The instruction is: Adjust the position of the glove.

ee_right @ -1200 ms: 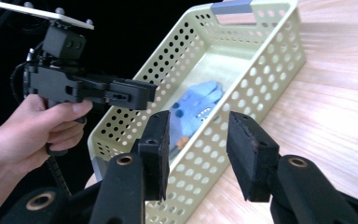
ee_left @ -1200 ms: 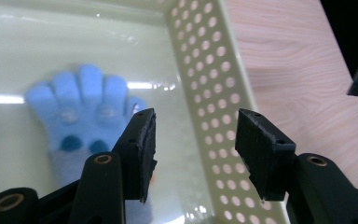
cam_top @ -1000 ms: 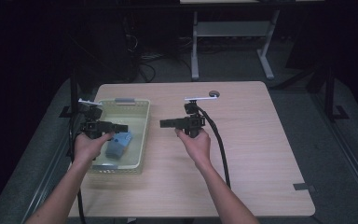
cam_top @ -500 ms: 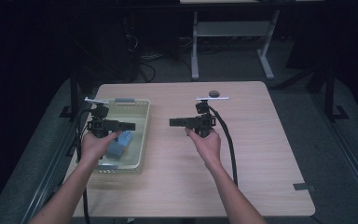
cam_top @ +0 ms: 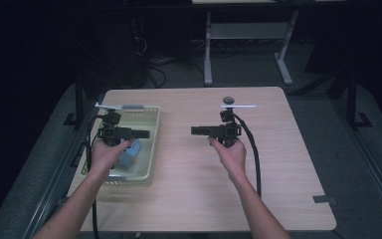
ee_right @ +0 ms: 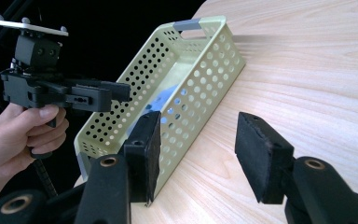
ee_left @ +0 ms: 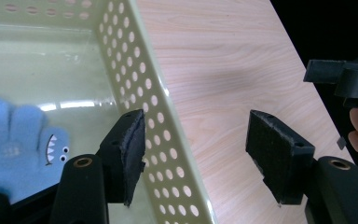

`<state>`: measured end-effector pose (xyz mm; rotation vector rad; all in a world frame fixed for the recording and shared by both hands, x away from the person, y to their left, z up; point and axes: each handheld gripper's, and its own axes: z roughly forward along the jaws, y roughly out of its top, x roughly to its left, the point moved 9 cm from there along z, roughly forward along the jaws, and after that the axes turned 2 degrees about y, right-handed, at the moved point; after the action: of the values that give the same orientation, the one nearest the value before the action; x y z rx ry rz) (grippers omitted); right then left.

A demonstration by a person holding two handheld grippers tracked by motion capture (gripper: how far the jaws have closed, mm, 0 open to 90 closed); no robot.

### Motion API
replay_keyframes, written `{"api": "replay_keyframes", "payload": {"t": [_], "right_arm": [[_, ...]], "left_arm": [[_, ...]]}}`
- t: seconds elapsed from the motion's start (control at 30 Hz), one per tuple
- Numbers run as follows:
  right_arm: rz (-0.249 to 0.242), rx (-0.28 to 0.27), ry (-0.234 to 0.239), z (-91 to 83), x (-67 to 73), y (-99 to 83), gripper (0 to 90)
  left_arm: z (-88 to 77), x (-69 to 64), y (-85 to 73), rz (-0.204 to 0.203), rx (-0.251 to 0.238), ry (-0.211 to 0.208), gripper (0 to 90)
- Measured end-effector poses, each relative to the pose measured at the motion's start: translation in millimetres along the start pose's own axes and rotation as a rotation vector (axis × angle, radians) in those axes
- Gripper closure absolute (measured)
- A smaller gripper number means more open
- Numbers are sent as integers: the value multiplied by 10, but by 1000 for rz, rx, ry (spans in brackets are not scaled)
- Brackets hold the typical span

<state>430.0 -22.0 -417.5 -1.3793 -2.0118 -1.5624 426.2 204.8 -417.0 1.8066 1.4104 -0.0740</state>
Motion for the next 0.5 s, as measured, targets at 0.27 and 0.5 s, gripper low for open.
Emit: {"api": "replay_keyframes", "payload": {"t": [0.27, 0.5], "right_arm": [[3, 3, -11, -60, -76, -29, 495], [12, -3, -18, -132, -136, -38, 492]], "left_arm": [[39, -44, -17, 6, 4, -14, 374], [67, -96, -9, 14, 0, -24, 370]]}}
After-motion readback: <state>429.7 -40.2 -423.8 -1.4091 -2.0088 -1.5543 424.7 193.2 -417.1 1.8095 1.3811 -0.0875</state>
